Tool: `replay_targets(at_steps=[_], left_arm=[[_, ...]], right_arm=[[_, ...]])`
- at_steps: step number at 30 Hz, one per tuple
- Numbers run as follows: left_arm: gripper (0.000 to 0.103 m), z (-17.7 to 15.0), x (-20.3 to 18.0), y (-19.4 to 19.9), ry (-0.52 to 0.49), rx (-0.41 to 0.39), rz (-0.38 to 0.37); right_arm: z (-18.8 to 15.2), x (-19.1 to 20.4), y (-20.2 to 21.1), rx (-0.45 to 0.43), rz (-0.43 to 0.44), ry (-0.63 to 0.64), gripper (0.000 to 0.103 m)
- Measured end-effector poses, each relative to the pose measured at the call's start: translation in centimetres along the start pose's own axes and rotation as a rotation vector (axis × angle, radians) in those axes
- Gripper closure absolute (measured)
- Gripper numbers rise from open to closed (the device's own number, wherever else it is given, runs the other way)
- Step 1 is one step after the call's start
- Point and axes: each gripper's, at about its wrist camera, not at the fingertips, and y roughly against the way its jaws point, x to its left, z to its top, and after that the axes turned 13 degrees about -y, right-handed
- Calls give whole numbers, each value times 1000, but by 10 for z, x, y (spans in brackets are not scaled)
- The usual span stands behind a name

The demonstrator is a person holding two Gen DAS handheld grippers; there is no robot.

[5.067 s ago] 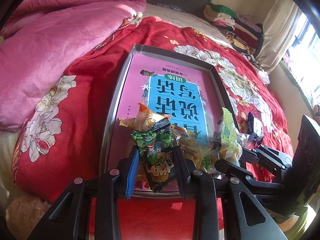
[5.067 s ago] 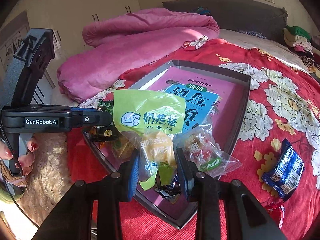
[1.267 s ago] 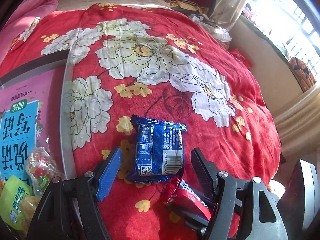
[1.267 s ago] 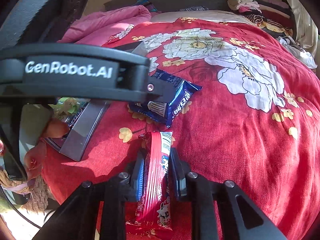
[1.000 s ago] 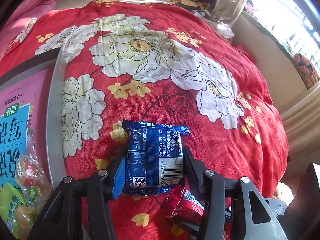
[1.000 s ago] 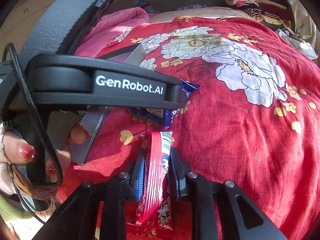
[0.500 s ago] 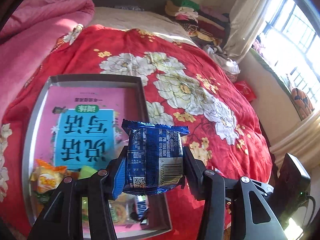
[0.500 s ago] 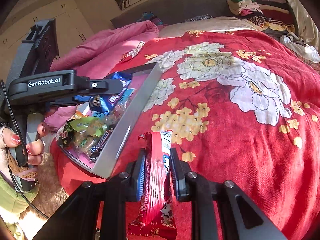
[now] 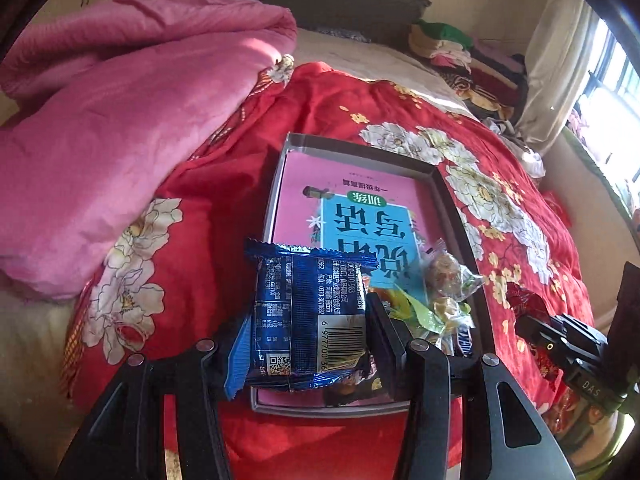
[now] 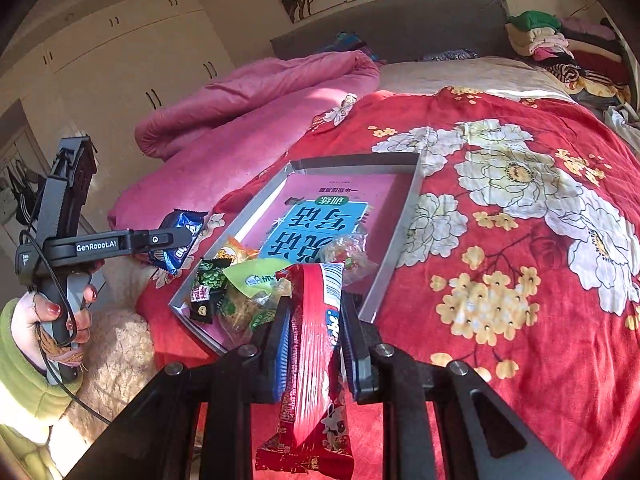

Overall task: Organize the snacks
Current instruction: 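Carry the blue packet with left tool while right tool carries red stick to tray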

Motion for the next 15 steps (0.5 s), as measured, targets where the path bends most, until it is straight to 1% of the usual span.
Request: replay_targets(at_steps=[5,8,15], left_arm=[[50,-11,6,-7,-17,17,32],[50,-15,5,-13,-16,23,9],[50,-18,-7,-18,-50,19,-26]], right_arm=[[5,14,-17,4,-25,27,80],[9,21,-25,2,-36,33,80],[16,30,-44,-1,-61,40,80]])
